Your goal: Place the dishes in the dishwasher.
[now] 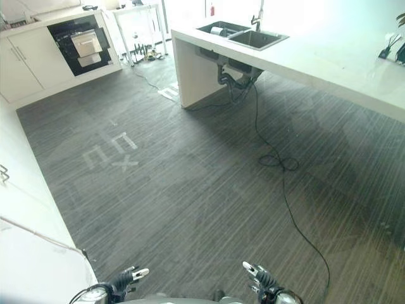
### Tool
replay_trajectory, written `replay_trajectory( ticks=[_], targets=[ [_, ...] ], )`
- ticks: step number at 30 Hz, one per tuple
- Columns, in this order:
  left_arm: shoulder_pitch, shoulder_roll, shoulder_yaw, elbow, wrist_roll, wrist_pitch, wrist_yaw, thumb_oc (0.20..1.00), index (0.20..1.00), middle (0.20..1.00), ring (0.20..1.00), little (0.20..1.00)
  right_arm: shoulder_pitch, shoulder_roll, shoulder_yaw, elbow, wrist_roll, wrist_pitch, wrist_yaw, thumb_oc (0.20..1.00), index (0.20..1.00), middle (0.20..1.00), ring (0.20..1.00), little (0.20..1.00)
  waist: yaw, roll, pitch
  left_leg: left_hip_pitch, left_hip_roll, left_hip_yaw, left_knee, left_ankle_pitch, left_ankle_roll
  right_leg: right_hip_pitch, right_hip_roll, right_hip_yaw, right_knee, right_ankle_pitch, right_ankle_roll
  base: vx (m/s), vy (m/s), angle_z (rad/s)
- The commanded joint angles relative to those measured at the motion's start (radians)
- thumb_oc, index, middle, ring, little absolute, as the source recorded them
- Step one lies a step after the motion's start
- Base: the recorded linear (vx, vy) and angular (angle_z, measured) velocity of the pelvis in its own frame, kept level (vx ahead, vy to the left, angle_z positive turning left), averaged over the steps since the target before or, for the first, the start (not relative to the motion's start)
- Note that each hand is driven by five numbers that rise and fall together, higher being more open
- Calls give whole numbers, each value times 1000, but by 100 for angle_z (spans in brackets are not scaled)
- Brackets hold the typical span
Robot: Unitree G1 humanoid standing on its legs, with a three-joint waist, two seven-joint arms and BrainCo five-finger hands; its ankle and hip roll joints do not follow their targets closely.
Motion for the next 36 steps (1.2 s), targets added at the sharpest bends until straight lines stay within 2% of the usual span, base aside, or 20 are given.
replay_trajectory(
  ticks=[1, 3, 6, 10, 11, 12, 14, 15, 16, 18, 20, 22, 23, 24, 27, 28, 30, 32, 34, 36],
  targets=[
    [-26, -6, -9, -57, -38, -22, 20, 1000, 1000, 1000, 1000, 1000, -6, -16, 7, -36, -44, -4, -17, 1000, 1000, 1000, 1000, 1000, 8, 18, 6, 129, 37, 49, -320, -42, 64, 56, 2, -6, 31, -48, 83, 258, 202, -30],
    [-25, -19, -19, -46, -53, -29, 29, 1000, 1000, 1000, 1000, 1000, -22, -19, 16, -17, -55, 11, -32, 1000, 1000, 1000, 1000, 1000, 26, 37, 8, 117, 67, 55, -493, 34, 36, 90, 9, -16, 12, -67, 92, 311, 211, -6],
    [-14, -47, -11, 1, -66, -45, 25, 1000, 1000, 1000, 1000, 1000, -1, -13, -3, 42, -53, 3, 6, 1000, 1000, 1000, 1000, 1000, 48, 44, 10, 69, 109, 89, -615, 126, 8, 188, 6, -15, -13, -116, 101, 487, 298, 42],
    [1, -46, 21, 58, -73, -60, -8, 1000, 1000, 1000, 1000, 1000, 30, 35, -21, 61, -71, -12, -4, 1000, 1000, 1000, 1000, 1000, 59, 23, -21, 69, 79, 78, -569, 70, 67, 238, -80, -7, 74, -167, 159, 527, 403, -1],
    [-5, -34, 17, 73, -50, -58, -26, 1000, 1000, 1000, 1000, 1000, 39, 46, -28, 61, -61, -22, -4, 1000, 1000, 1000, 1000, 1000, 62, 9, -38, 73, 55, 76, -556, 54, 96, 234, -114, -14, 152, -135, 182, 544, 545, -21],
    [-17, -27, -13, 76, -33, -61, -37, 1000, 1000, 1000, 1000, 1000, 45, 53, -27, 42, -54, -33, -12, 1000, 1000, 1000, 1000, 1000, 46, 16, -50, 123, 21, 64, -573, 35, 134, 118, -181, -5, 422, 7, 194, 499, 581, -35],
    [-29, -12, -37, 60, -55, -53, -37, 1000, 1000, 1000, 1000, 1000, 53, 45, -21, 9, -34, -37, -27, 1000, 1000, 1000, 1000, 1000, 27, 36, -43, 191, -3, 61, -575, -2, 153, 0, -213, -21, 650, 26, 178, 456, 500, -8],
    [-35, -3, -40, 33, -63, -28, -26, 1000, 1000, 1000, 1000, 1000, 48, 44, -15, 4, -17, -39, -33, 1000, 1000, 1000, 1000, 1000, 21, 36, -35, 227, -10, 71, -577, -19, 157, -48, -204, -32, 669, -9, 163, 393, 261, 29],
    [-42, 2, -49, 21, -66, -24, -25, 1000, 1000, 1000, 1000, 1000, 43, 43, -14, 5, -8, -45, -34, 1000, 1000, 1000, 1000, 1000, 8, 45, -32, 228, 2, 75, -571, -10, 160, -70, -113, -31, 590, -33, 140, 317, 93, 29],
    [-53, 7, -59, -1, -61, -17, -30, 1000, 1000, 1000, 1000, 1000, 47, 42, -12, 2, -1, -58, -35, 1000, 1000, 1000, 1000, 1000, -15, 38, -26, 251, -10, 51, -570, -18, 163, -98, -34, -16, 498, -66, 135, 276, -30, 36],
    [-72, 7, -54, -29, -18, -3, -25, 1000, 1000, 1000, 1000, 1000, 53, 36, -14, 4, 19, -87, -15, 1000, 1000, 1000, 1000, 1000, -38, 20, -14, 297, -25, 33, -576, -54, 157, -166, -22, -43, 268, -22, 147, 410, -126, 104],
    [-79, -2, -59, -10, 4, -16, -19, 1000, 1000, 1000, 1000, 1000, 49, 37, -19, 21, 30, -107, 8, 1000, 1000, 1000, 1000, 1000, -71, -11, -10, 348, -65, 14, -573, -107, 160, -248, -39, -17, 82, 146, 208, 590, -203, 68],
    [-79, -8, -64, 1, 10, -23, -18, 1000, 1000, 1000, 1000, 1000, 42, 40, -20, 24, 29, -109, 9, 1000, 1000, 1000, 1000, 1000, -83, -9, -10, 386, -71, -12, -574, -140, 164, -274, -42, -1, 48, 190, 218, 651, -206, 52],
    [-73, -12, -67, 8, 19, -29, -20, 1000, 1000, 1000, 1000, 1000, 37, 44, -22, 22, 26, -106, 4, 1000, 1000, 1000, 1000, 1000, -88, -8, -15, 415, -76, -33, -567, -169, 170, -292, -49, 10, 53, 203, 218, 608, -204, 48],
    [-38, -21, -61, 38, 36, -49, -27, 1000, 1000, 1000, 1000, 1000, 29, 41, -18, 16, 29, -89, -8, 1000, 1000, 1000, 1000, 1000, -87, 6, -41, 448, -66, -48, -484, -226, 165, -260, -37, 15, 128, 135, 174, 590, -261, 13],
    [-28, -23, -54, 43, 24, -47, -32, 1000, 1000, 1000, 1000, 1000, 30, 40, -16, 7, 30, -79, -12, 1000, 1000, 1000, 1000, 1000, -95, 13, -50, 455, -44, -35, -438, -222, 149, -250, -24, 30, 155, 101, 154, 720, -406, -20],
    [-8, -22, -26, 38, -21, -46, -38, 1000, 1000, 1000, 1000, 1000, 36, 29, -11, -23, 39, -64, -8, 1000, 1000, 1000, 1000, 1000, -97, 27, -58, 442, 18, -15, -252, -90, 81, -209, 0, 22, 170, 48, 107, 560, -406, -18],
    [7, -19, -3, 36, -44, -58, -32, 1000, 1000, 1000, 1000, 1000, 37, 4, -7, -51, 14, -75, 14, 1000, 1000, 1000, 1000, 1000, -88, 16, -59, 357, 32, -17, 1, 7, 46, -160, 8, 40, 149, 25, 71, 486, -403, -12],
    [19, -18, 13, 19, -42, -49, -29, 1000, 1000, 1000, 1000, 1000, 41, -15, -7, -80, -3, -78, 16, 1000, 1000, 1000, 1000, 1000, -72, -1, -49, 217, 45, -3, 187, 25, 48, -104, 8, 66, 144, -2, 44, 367, -298, -52],
    [21, -10, 9, 5, -22, -36, -28, 1000, 1000, 1000, 1000, 1000, 39, -19, -11, -89, 7, -84, 19, 1000, 1000, 1000, 1000, 1000, -49, -10, -35, 102, 47, 2, 128, -16, 85, -53, 11, 87, 135, -28, 43, 375, -158, -68]
  ],
)
